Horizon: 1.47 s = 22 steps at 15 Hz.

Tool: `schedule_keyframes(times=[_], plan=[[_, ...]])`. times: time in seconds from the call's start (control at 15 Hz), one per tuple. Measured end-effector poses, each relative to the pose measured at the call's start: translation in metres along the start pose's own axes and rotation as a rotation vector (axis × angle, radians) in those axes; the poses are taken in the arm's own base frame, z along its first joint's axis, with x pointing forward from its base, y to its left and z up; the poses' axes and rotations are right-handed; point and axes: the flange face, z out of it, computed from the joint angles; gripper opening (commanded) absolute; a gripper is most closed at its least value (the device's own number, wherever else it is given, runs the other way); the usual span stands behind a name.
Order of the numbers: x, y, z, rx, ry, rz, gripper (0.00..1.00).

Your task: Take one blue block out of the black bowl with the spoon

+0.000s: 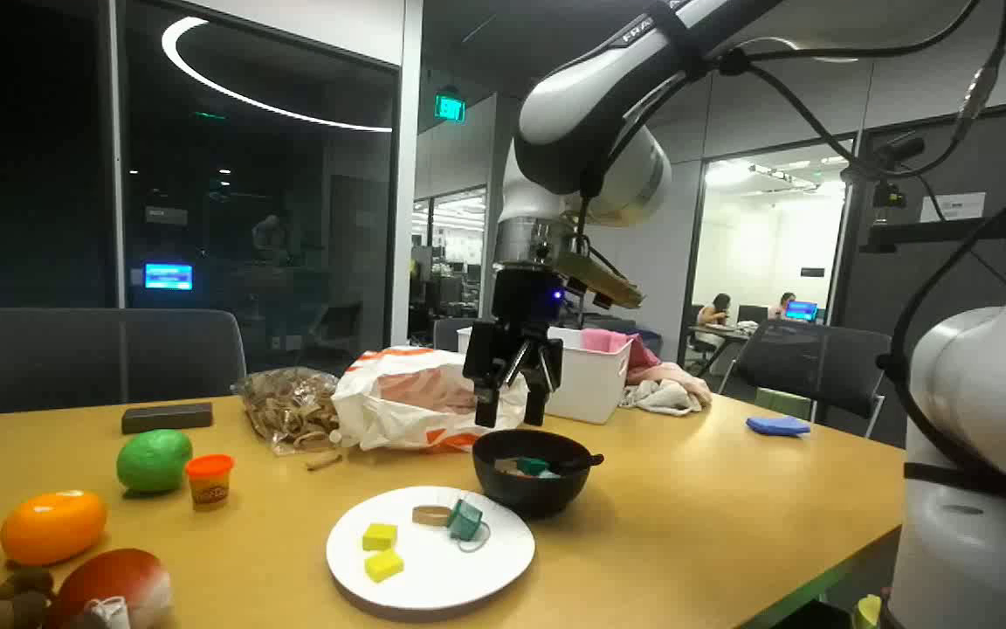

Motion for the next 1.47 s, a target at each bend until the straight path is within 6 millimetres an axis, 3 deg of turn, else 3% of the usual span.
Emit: schedule_keyframes(times=[0.8,1.13,1.47], plan=[[0.003,0.003,-0.003,-0.006,0.008,0.010,1.00],[0.003,0.043,-0.010,-0.047,0.035,0.141,1.00],[-0.010,0.090,-0.011,-0.014,0.020,0.297,1.00]])
